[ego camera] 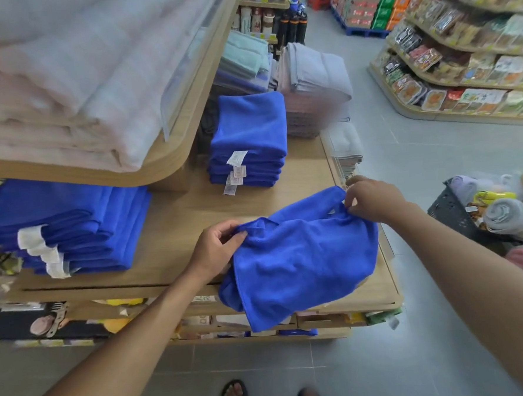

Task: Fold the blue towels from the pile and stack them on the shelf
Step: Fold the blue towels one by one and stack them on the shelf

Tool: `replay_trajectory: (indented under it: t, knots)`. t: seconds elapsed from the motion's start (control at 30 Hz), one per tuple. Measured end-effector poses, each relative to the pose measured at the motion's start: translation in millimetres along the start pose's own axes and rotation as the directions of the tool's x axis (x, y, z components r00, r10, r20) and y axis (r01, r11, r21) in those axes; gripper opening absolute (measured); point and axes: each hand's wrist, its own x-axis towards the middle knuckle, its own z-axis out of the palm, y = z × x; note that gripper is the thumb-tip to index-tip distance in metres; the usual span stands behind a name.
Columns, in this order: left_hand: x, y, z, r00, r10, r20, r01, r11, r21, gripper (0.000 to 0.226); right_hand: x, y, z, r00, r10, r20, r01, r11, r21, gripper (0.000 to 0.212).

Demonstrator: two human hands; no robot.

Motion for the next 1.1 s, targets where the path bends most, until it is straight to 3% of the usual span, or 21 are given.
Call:
replay_trajectory:
  t: [0.13, 0.5, 0.6, 0.73, 0.87, 0.93, 1.0, 1.1]
  knots:
    - [-0.2, -0.2, 0.1, 1.0, -0.012, -0.001, 0.012, 1.0, -0.007, 0.015, 3.3, -9.1, 7.6, 0.997, -0.037, -0.062, 0.031, 0.996, -0.086, 0.018]
    - [-1.2, 1.2, -1.5, 1.0, 0.001, 0.015, -0.001, 1.0, -0.004, 0.015, 14.7, -2.5, 29.9, 0.966, 0.0, -0.26, 0.0, 1.0, 0.002, 0.02]
    - [-1.0, 0.8, -1.8, 1.0, -0.001, 0.013, 0.001, 1.0, 0.004, 0.015, 12.7, -0.7, 34.2, 0.951, 0.03, -0.307, 0.002, 0.995, 0.103, 0.018]
    - [0.3, 0.2, -2.7, 1.0, -0.02, 0.004, 0.02, 1.0, 0.0, 0.013, 9.3, -0.4, 35.4, 0.904, 0.124, -0.409, 0.044, 0.925, 0.378, 0.006]
    - [0.8, 0.8, -2.6, 0.999, -0.025, -0.024, 0.025, 1.0, -0.01, 0.012, 9.8, 3.0, 32.5, 0.89, 0.224, -0.397, 0.036, 0.834, 0.551, 0.014]
    - [1.2, 1.2, -2.0, 0.999, -0.023, -0.03, 0.023, 1.0, -0.01, 0.011, 10.4, 4.5, 29.0, 0.927, 0.161, -0.339, 0.027, 0.872, 0.488, 0.031]
    - [0.2, 1.6, -1.4, 0.999, -0.024, -0.036, 0.023, 1.0, -0.009, 0.011, 11.3, 2.5, 24.4, 0.979, 0.042, -0.199, 0.023, 0.949, 0.314, 0.051]
    - [-2.1, 2.5, -1.0, 0.998, -0.032, -0.052, 0.032, 0.999, 0.006, 0.012, 17.1, 0.8, 22.9, 0.988, 0.008, -0.153, 0.017, 0.986, 0.166, 0.038]
